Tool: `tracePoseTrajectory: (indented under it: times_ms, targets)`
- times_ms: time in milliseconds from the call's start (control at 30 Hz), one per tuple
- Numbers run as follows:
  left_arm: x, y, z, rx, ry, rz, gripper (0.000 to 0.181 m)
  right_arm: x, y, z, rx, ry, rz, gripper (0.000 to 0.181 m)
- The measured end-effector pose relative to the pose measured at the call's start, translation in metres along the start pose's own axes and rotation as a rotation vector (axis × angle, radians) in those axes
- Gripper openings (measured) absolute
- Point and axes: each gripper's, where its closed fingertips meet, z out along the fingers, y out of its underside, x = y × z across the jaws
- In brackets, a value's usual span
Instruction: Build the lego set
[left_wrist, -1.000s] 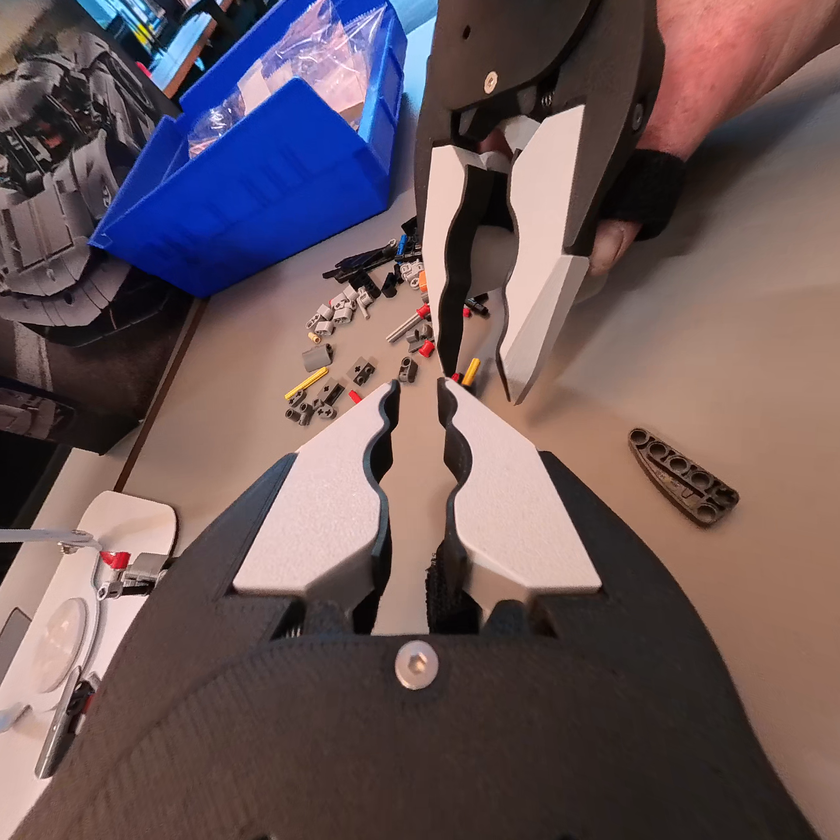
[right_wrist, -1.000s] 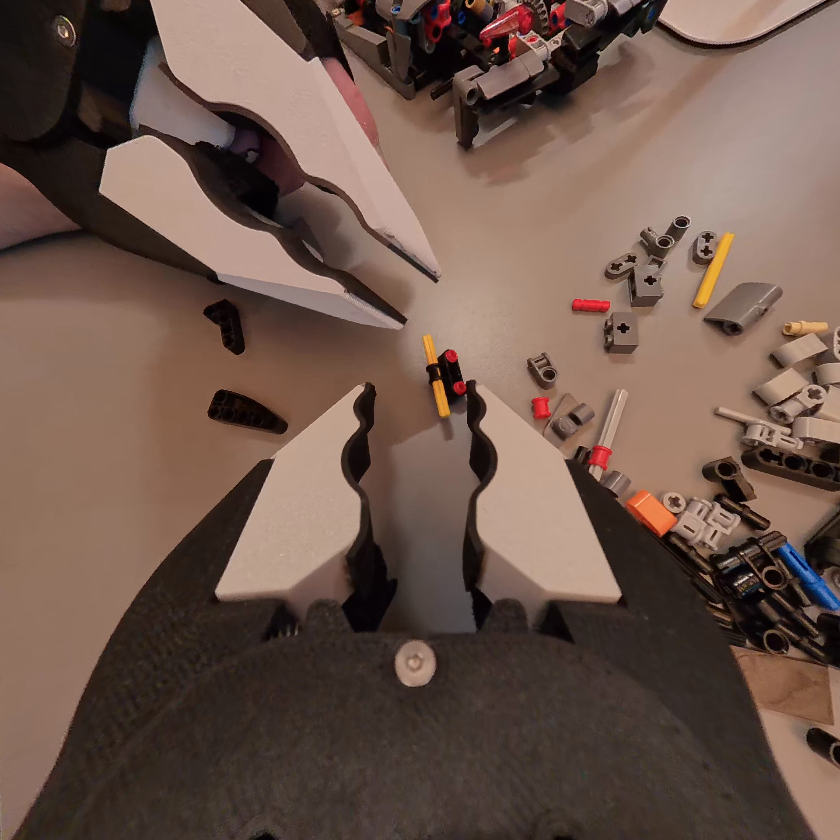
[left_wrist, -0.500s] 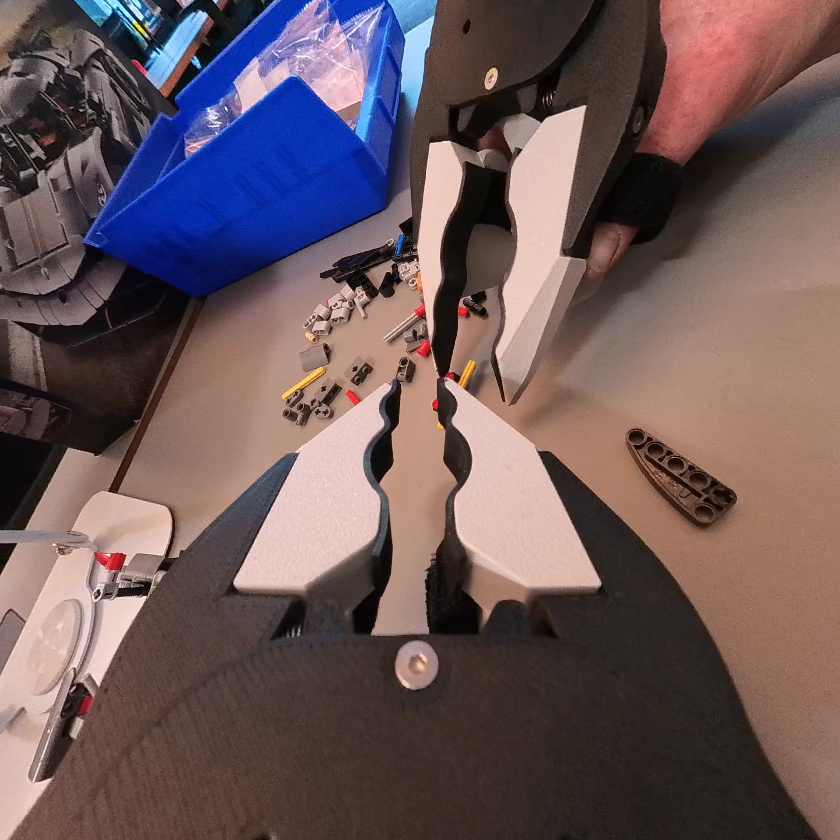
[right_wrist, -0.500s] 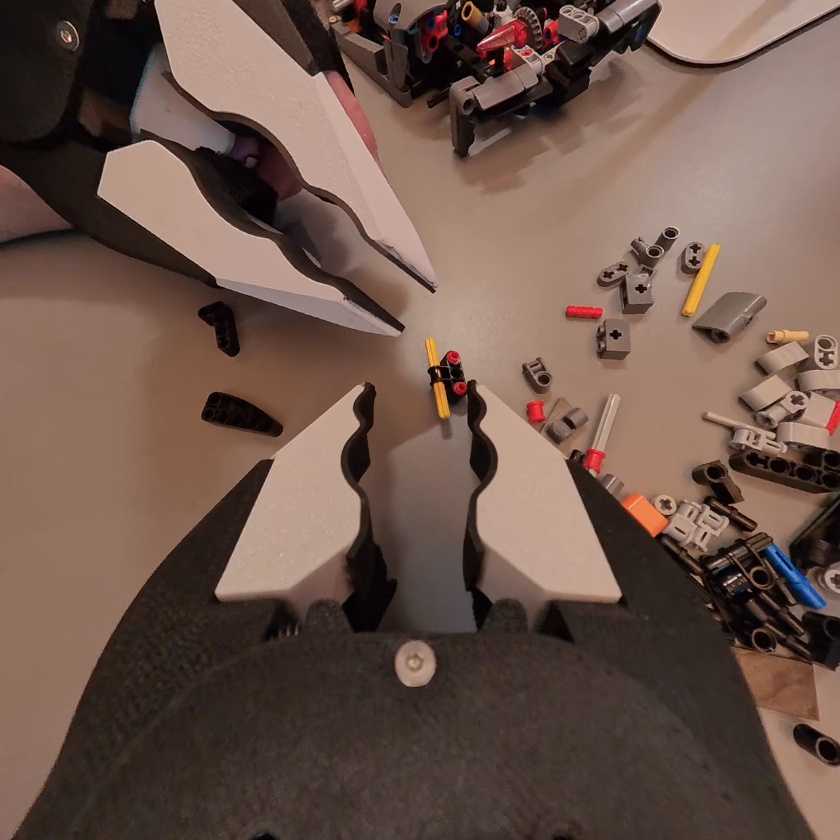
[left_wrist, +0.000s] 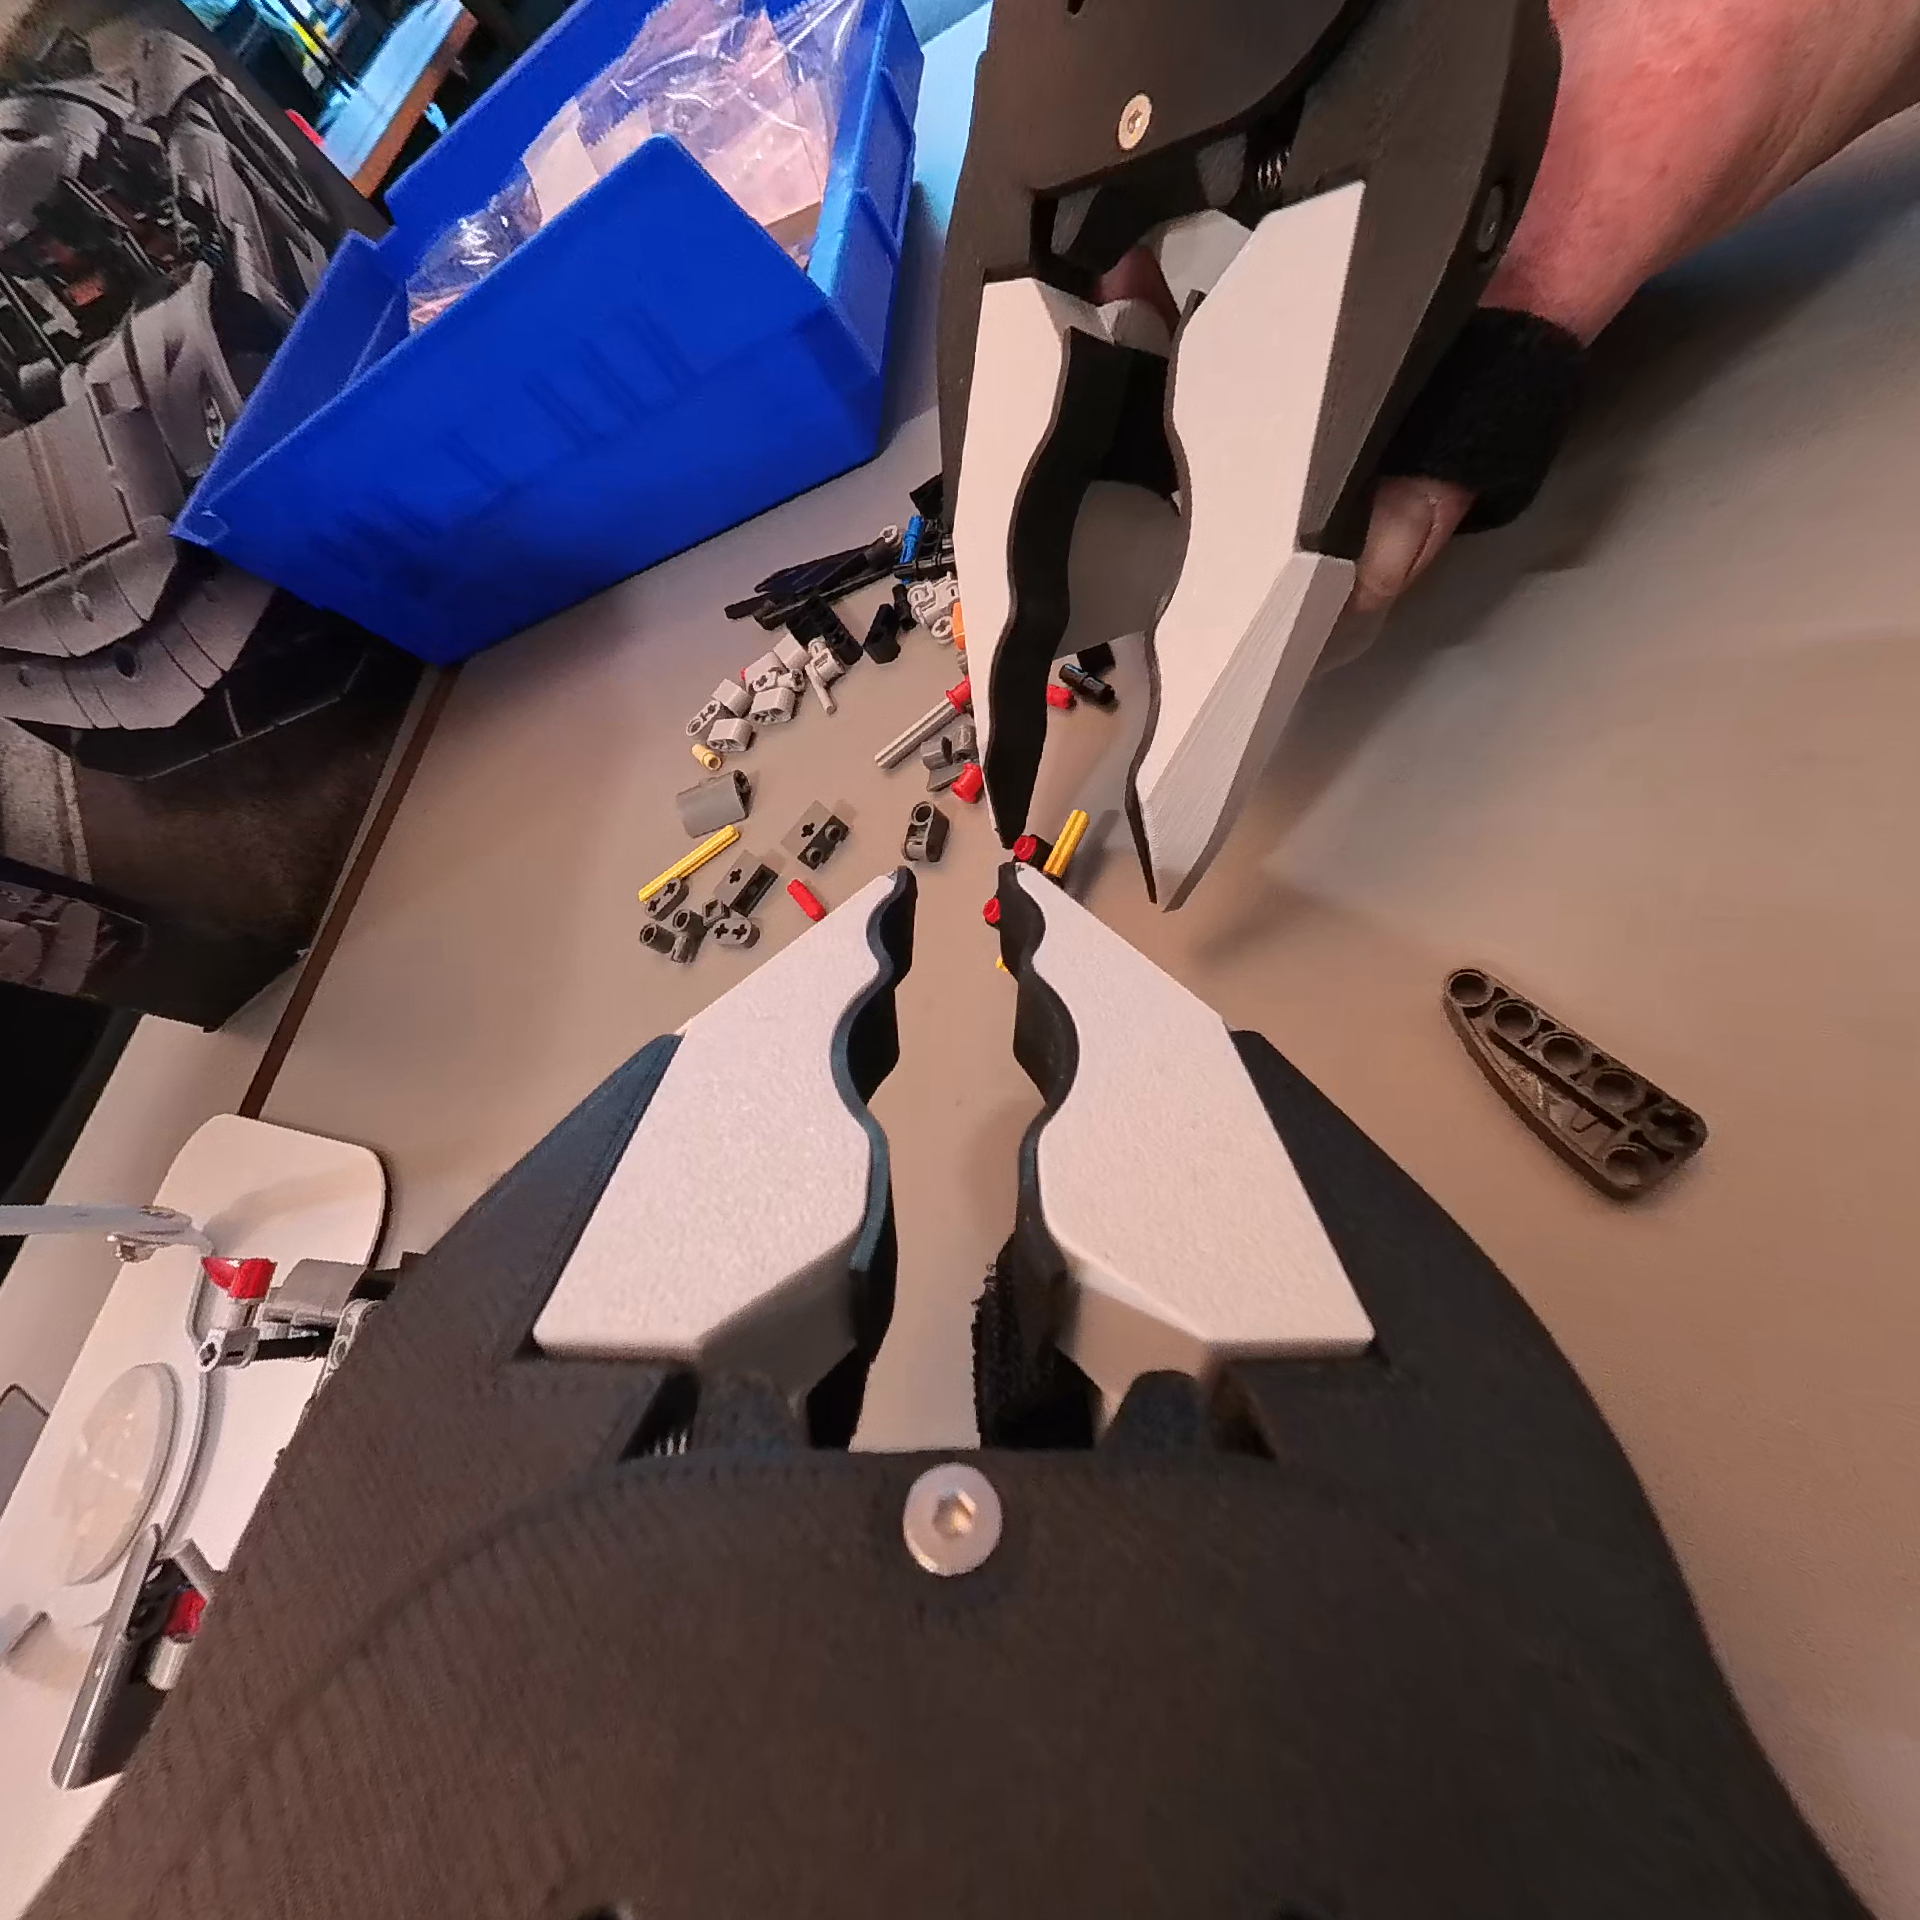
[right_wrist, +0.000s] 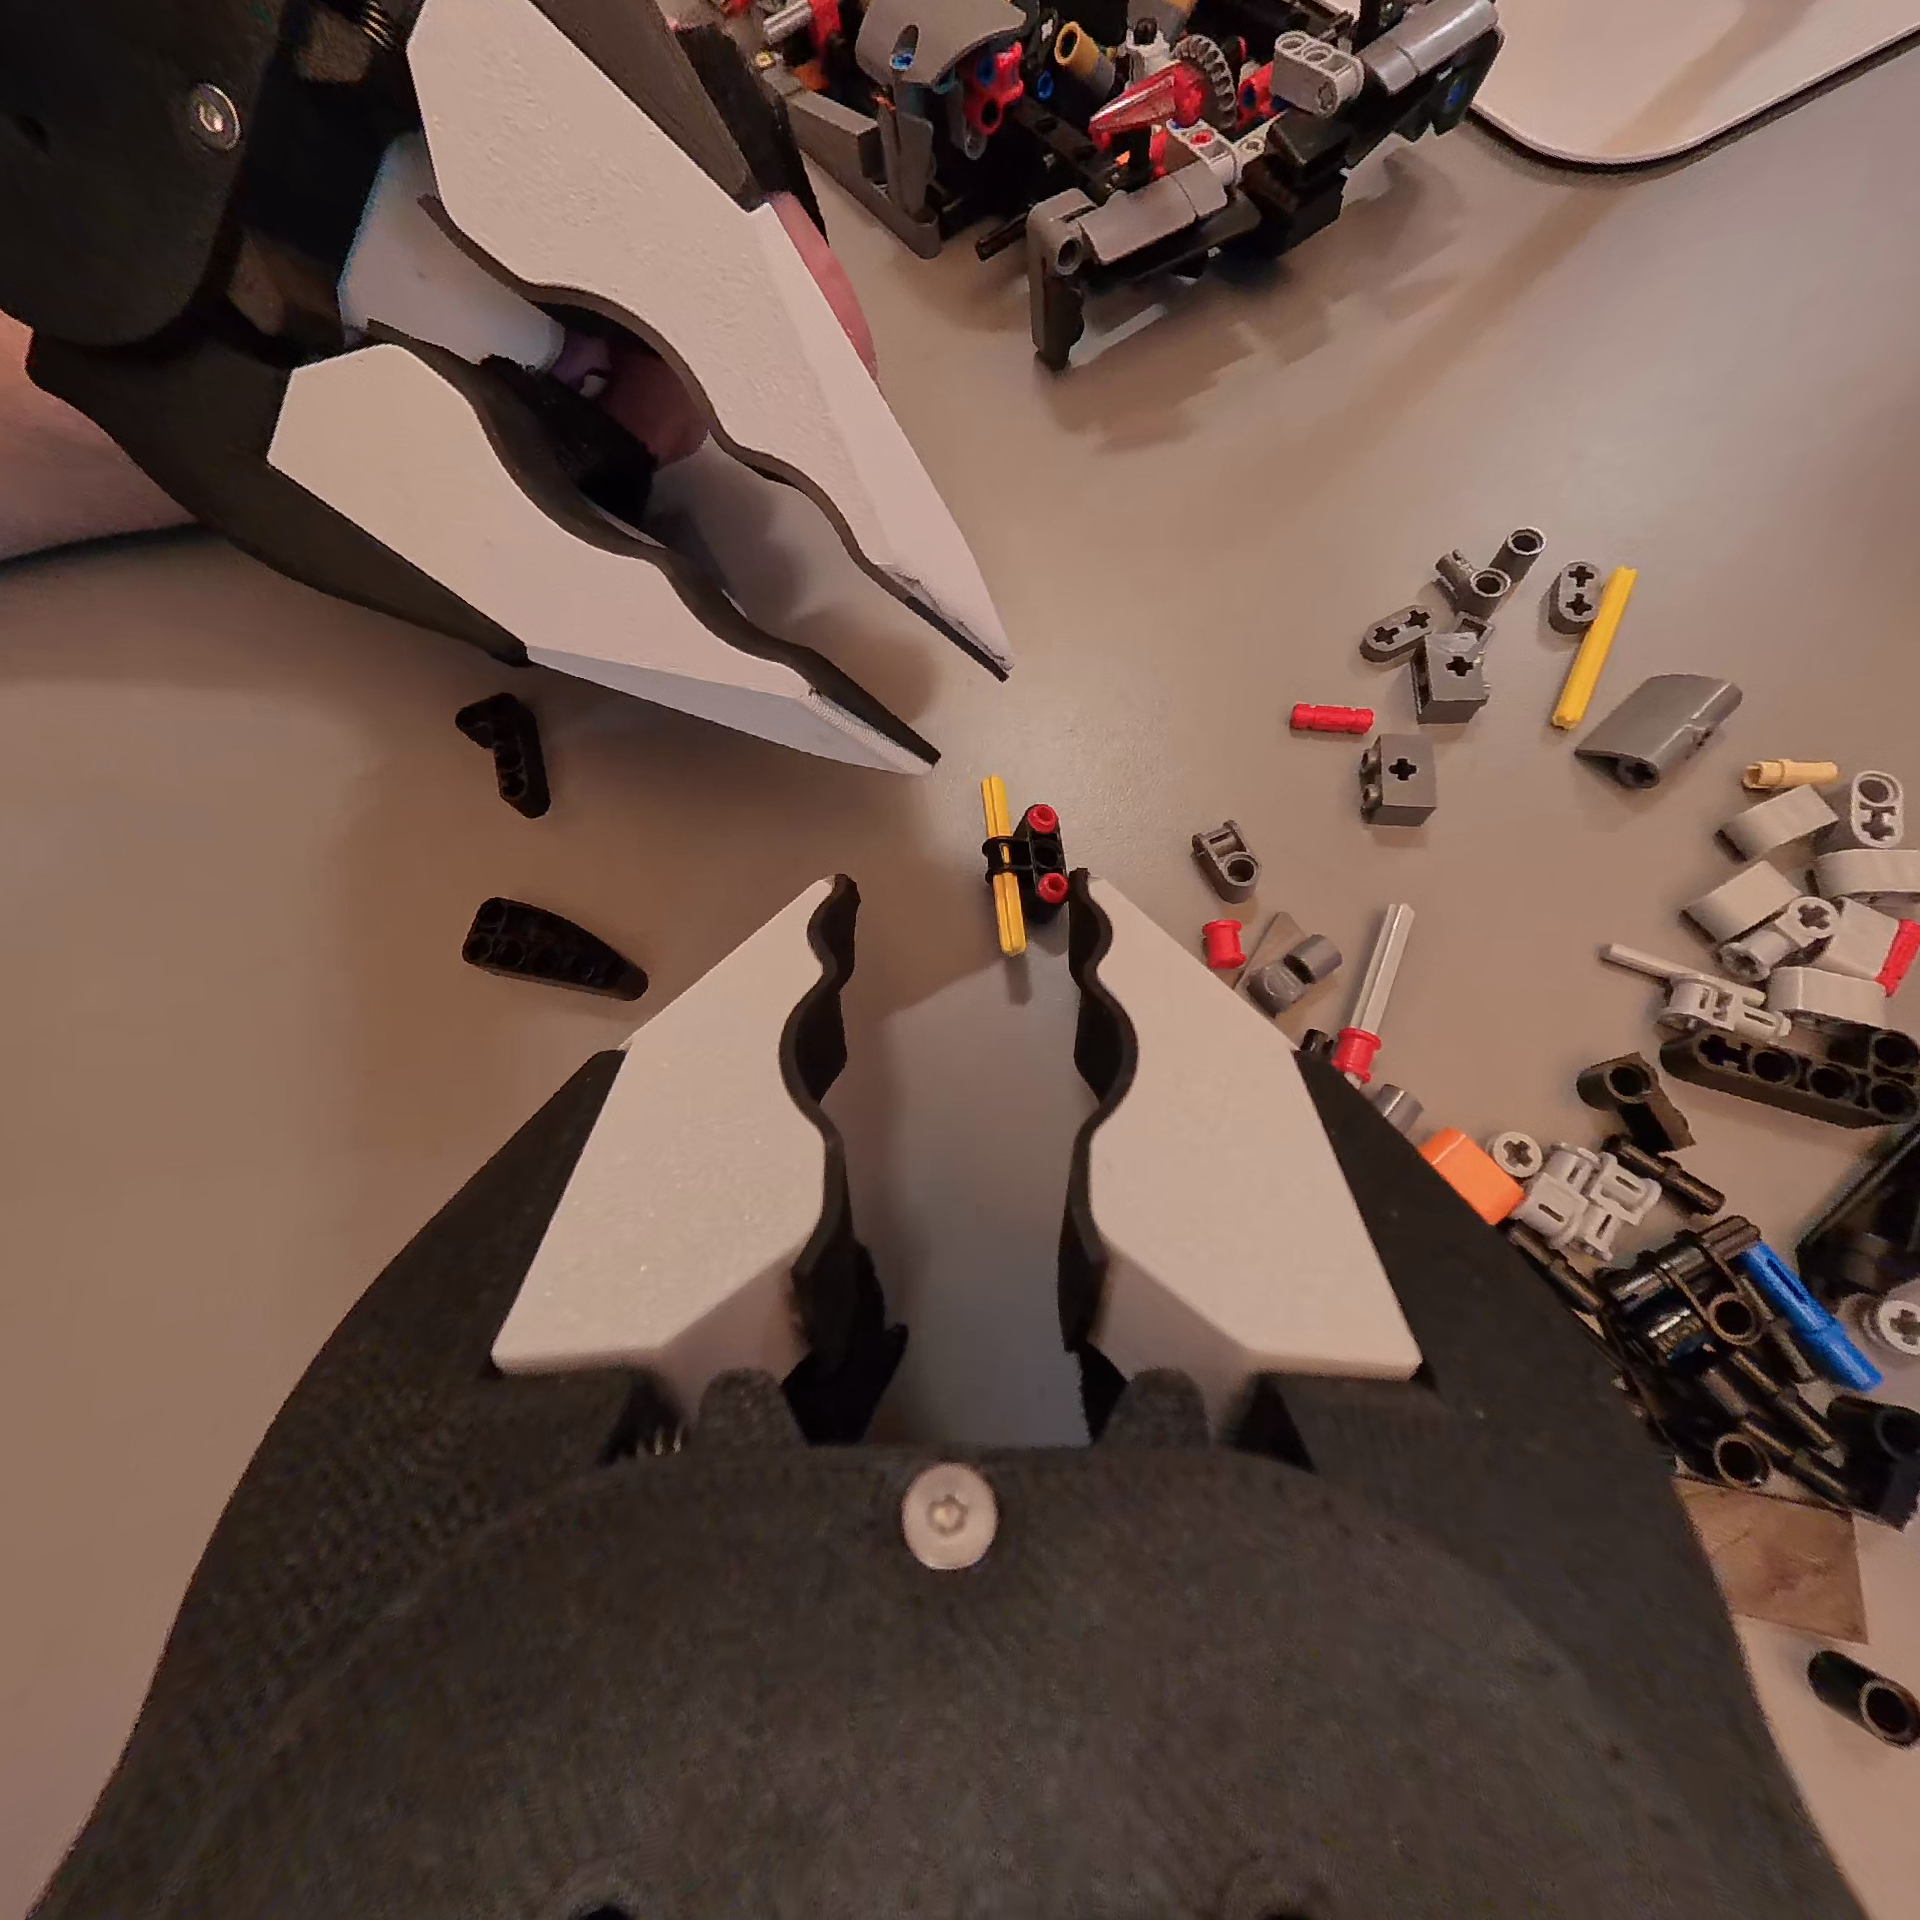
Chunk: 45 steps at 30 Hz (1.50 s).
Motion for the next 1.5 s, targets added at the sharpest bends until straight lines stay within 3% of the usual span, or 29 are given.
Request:
tracePoseTrajectory:
  times_ms: [733,967,1133,1300,1500]
  targets:
    - [-0.003,0.002,-0.002,-0.004,-0.010,-0.008,0.014,0.001,-0.002,-0.002,0.020,0.018,-0.014,0.041]
    - [-0.014,0.006,-0.007,0.021,-0.021,-0.065,0.012,0.001,-0.013,-0.015,0.122,0.040,-0.017,0.044]
    - [-0.019,0.011,-0.008,0.011,-0.033,-0.076,0.012,0.011,-0.017,-0.039,0.228,0.139,0.020,0.041]
    - [-0.022,0.017,-0.005,-0.003,-0.031,-0.104,0.011,0.020,0.000,-0.051,0.142,0.235,-0.020,0.031]
    - [-0.014,0.019,-0.003,-0.016,0.005,-0.079,0.013,-0.006,0.006,-0.017,-0.007,0.121,-0.094,0.018]
